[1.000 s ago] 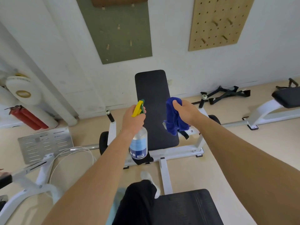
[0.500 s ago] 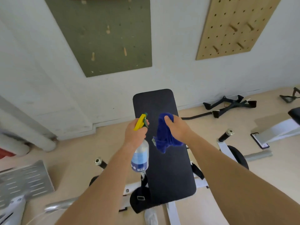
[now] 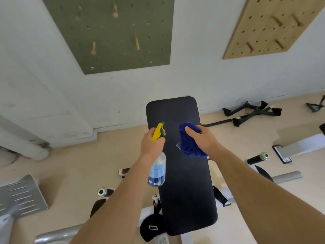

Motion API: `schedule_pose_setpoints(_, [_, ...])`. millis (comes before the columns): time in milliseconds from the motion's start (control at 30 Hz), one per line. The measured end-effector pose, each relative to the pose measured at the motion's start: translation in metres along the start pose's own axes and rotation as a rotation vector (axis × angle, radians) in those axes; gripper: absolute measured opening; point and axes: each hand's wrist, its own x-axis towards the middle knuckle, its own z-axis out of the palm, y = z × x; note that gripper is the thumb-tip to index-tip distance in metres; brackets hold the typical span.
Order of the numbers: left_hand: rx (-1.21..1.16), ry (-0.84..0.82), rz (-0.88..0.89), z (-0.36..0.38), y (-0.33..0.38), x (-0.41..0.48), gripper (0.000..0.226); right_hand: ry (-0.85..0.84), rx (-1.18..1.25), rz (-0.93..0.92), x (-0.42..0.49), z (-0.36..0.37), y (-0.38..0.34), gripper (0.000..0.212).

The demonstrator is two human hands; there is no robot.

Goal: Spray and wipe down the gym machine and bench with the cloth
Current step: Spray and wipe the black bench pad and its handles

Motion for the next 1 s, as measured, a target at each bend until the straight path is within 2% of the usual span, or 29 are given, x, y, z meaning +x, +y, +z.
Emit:
schedule_pose_setpoints(100, [-0.015, 0.027, -0.04, 0.003, -0.005, 0.007, 0.021, 0.004, 0.068, 0.037, 0.013, 0.001, 0.005, 0.03])
schedule_pose_setpoints(233, [-0.033, 0.086, -0.077, 0.011, -0.006, 0.019, 0.022, 0.018, 0.153, 0.081, 0.033, -0.001, 0.011, 0.019])
schedule_pose_setpoints(333, [0.002, 0.124, -0.095, 0.019, -0.004, 0.032, 0.02, 0.029, 0.149, 0.079, 0.052, -0.007, 0.02, 0.015])
schedule_pose_setpoints(567, [0.19, 0.224, -0.148, 0.067, -0.006, 0.071, 0.015, 0.001, 0.131, 0.014, 0.113, -0.033, 0.047, 0.02])
schedule_pose_setpoints(800, [0.213, 0.35, -0.144, 0.093, -0.02, 0.124, 0.007, 0.034, 0.152, -0.031, 0.165, -0.052, 0.066, 0.017])
schedule_pose_setpoints(900, [0.216, 0.37, -0.157, 0.093, -0.026, 0.138, 0.012, 0.037, 0.156, -0.029, 0.177, -0.046, 0.066, 0.015])
schedule_pose_setpoints(1000, [0.24, 0.378, -0.18, 0.088, -0.039, 0.142, 0.019, 0.061, 0.151, -0.028, 0.19, -0.028, 0.061, 0.022])
